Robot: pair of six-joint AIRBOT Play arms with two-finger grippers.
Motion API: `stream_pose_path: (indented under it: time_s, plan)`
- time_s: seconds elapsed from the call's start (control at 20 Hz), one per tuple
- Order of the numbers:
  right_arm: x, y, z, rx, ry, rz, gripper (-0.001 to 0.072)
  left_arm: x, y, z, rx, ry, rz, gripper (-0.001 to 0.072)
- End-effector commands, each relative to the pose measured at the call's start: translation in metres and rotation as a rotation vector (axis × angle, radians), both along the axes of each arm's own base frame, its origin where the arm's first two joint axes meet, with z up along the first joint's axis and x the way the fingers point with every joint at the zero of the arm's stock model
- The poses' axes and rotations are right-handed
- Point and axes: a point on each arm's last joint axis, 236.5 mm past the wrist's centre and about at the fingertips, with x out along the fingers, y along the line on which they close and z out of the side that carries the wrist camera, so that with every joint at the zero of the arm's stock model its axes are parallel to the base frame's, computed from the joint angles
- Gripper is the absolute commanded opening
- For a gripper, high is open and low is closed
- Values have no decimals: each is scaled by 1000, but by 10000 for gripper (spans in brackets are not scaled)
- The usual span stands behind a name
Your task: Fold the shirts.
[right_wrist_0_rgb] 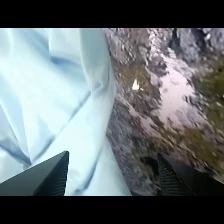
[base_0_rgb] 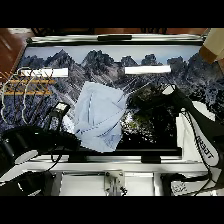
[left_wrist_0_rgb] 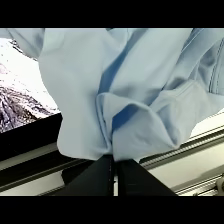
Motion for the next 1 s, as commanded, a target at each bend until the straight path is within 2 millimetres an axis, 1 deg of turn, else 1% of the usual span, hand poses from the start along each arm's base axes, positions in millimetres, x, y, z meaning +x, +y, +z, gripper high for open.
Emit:
stream_pose_path:
  time_s: [0.0,0.05,0.2,0.3,0.35,0.45,0.5,0.55,0.6,0.65,0.7,0.75,0.8,0.85,0.9,0.95]
  plan:
    - [10,23,-21,27,-2,-39,656,10,-12,8,-67,-44,18,30]
    - [13,29,-23,18,-22,-39,656,10,-13,8,-73,-44,25,30]
    - [27,47,-22,13,-92,-82,655,10,-13,8,-75,-44,27,31]
    - [36,53,-22,1,-123,-118,652,9,-14,9,-81,-38,27,30]
    - [39,55,-21,-2,-139,-127,595,7,-15,9,-88,-32,26,31]
    - [39,57,-20,6,-136,-135,68,7,-15,11,-92,-36,25,31]
    - [39,58,-16,15,-135,-128,67,8,-15,16,-98,-48,21,30]
    - [38,59,-8,20,-150,-104,66,11,-15,24,-103,-71,17,30]
    - [40,59,8,25,-195,-61,66,18,-10,39,-97,-111,24,30]
    - [42,55,31,20,-258,-17,66,30,0,61,-93,-172,49,31]
    - [47,47,63,6,-343,22,66,44,10,89,-99,-244,77,30]
    - [51,39,104,-6,-443,58,66,58,19,131,-128,-340,86,30]
    - [53,33,161,4,-567,81,66,70,27,181,-176,-453,86,30]
    - [51,27,224,18,-710,89,66,74,33,235,-238,-567,83,31]
    - [42,20,299,28,-894,84,66,71,38,297,-327,-702,79,31]
    - [22,13,375,34,-1093,70,66,60,42,354,-422,-831,66,31]
